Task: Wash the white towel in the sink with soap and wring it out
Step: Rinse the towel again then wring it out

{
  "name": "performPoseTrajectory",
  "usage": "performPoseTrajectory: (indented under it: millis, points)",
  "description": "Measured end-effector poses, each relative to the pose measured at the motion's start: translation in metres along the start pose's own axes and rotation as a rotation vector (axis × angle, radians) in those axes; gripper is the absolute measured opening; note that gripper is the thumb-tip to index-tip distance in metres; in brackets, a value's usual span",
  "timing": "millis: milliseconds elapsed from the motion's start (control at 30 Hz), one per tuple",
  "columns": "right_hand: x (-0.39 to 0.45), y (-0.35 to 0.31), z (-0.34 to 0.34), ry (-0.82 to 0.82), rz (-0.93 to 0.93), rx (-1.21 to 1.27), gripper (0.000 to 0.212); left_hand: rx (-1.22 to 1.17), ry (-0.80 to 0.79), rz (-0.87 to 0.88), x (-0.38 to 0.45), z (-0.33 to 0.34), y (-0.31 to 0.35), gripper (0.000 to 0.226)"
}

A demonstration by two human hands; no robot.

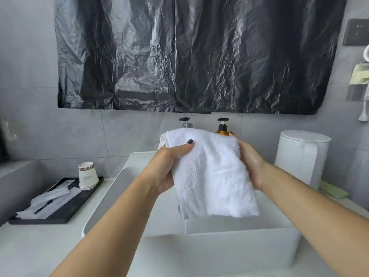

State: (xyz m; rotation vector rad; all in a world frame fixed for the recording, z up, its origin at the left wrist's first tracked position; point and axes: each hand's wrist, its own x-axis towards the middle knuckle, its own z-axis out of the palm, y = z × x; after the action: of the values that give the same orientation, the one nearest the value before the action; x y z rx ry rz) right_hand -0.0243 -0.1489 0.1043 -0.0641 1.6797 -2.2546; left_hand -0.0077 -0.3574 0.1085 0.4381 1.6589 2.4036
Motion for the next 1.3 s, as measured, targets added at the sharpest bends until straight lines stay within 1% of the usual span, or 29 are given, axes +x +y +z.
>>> performPoseTrajectory:
  millis: [67, 133, 200, 267, 300, 367, 400, 433, 467, 500, 533, 567, 600, 633, 667, 733, 767, 833, 900, 1000, 1033, 1100, 1167, 1200, 1233, 1300]
  points:
    - [-0.002, -0.002, 0.005, 0.064, -0.064, 0.022, 0.046, 0.093, 0.019, -0.018, 0.002, -0.001, 0.006, 0.015]
    - [0.000, -0.009, 0.008, 0.091, -0.088, -0.017, 0.028, 0.230, 0.074, -0.057, 0.007, -0.005, 0.012, 0.019]
    - [-0.001, -0.016, 0.009, 0.045, -0.095, -0.129, 0.013, 0.362, 0.162, -0.106, 0.013, -0.011, 0.017, 0.034]
    - [-0.004, -0.021, 0.010, 0.017, -0.096, -0.255, 0.010, 0.456, 0.266, -0.126, 0.018, -0.016, 0.021, 0.053]
    - [-0.004, -0.023, 0.011, 0.043, -0.118, -0.276, 0.017, 0.487, 0.316, -0.120, 0.020, -0.018, 0.023, 0.061]
    - [-0.004, -0.029, 0.008, 0.064, -0.154, -0.273, 0.047, 0.513, 0.374, -0.108, 0.021, -0.019, 0.029, 0.080]
    - [-0.004, -0.031, 0.007, 0.063, -0.165, -0.297, 0.064, 0.502, 0.381, -0.109, 0.021, -0.021, 0.032, 0.094]
    - [-0.006, -0.033, 0.007, 0.077, -0.174, -0.373, 0.084, 0.487, 0.370, -0.119, 0.020, -0.023, 0.035, 0.109]
    - [-0.009, -0.033, 0.010, 0.089, -0.184, -0.495, 0.098, 0.488, 0.344, -0.144, 0.018, -0.026, 0.037, 0.122]
    - [-0.012, -0.034, 0.013, 0.093, -0.216, -0.650, 0.096, 0.506, 0.303, -0.176, 0.016, -0.029, 0.039, 0.126]
    - [-0.016, -0.034, 0.017, 0.117, -0.270, -0.813, 0.079, 0.532, 0.238, -0.214, 0.011, -0.030, 0.042, 0.116]
    - [-0.019, -0.034, 0.020, 0.153, -0.327, -0.933, 0.058, 0.578, 0.160, -0.259, 0.005, -0.029, 0.045, 0.096]
    - [-0.024, -0.034, 0.023, 0.177, -0.373, -0.978, 0.045, 0.652, 0.091, -0.302, -0.001, -0.027, 0.049, 0.077]
    - [-0.027, -0.035, 0.025, 0.213, -0.406, -0.988, 0.041, 0.734, 0.045, -0.335, -0.005, -0.026, 0.053, 0.068]
    - [-0.032, -0.035, 0.028, 0.241, -0.431, -0.987, 0.039, 0.827, 0.030, -0.356, -0.011, -0.025, 0.056, 0.069]
    - [-0.038, -0.034, 0.030, 0.334, -0.483, -1.065, 0.032, 0.974, 0.073, -0.361, -0.015, -0.026, 0.063, 0.077]
    - [-0.041, -0.031, 0.032, 0.401, -0.502, -1.132, 0.030, 1.032, 0.118, -0.337, -0.018, -0.024, 0.067, 0.072]
    - [-0.045, -0.028, 0.039, 0.528, -0.567, -1.218, 0.029, 1.104, 0.240, -0.250, -0.022, -0.019, 0.074, 0.054]
    - [-0.050, -0.028, 0.045, 0.592, -0.638, -1.245, 0.026, 1.078, 0.351, -0.150, -0.029, -0.015, 0.080, 0.046]
    - [-0.059, -0.033, 0.055, 0.606, -0.723, -1.300, 0.019, 1.026, 0.453, 0.052, -0.043, -0.020, 0.080, 0.047]
    - [-0.063, -0.033, 0.058, 0.597, -0.760, -1.308, 0.016, 0.979, 0.446, 0.150, -0.051, -0.021, 0.079, 0.041]
    - [-0.070, -0.031, 0.066, 0.593, -0.849, -1.276, 0.012, 0.738, 0.321, 0.296, -0.069, -0.025, 0.075, 0.028]
    - [-0.074, -0.024, 0.076, 0.558, -0.900, -1.153, 0.009, 0.491, 0.226, 0.395, -0.084, -0.033, 0.066, 0.031]
    - [-0.075, -0.018, 0.081, 0.501, -0.896, -1.059, 0.006, 0.419, 0.232, 0.440, -0.092, -0.036, 0.061, 0.032]
    - [-0.076, -0.008, 0.088, 0.432, -0.879, -0.959, 0.004, 0.391, 0.258, 0.479, -0.098, -0.040, 0.056, 0.029]
    - [-0.076, 0.017, 0.103, 0.366, -0.844, -0.737, 0.015, 0.429, 0.299, 0.531, -0.113, -0.046, 0.046, 0.015]
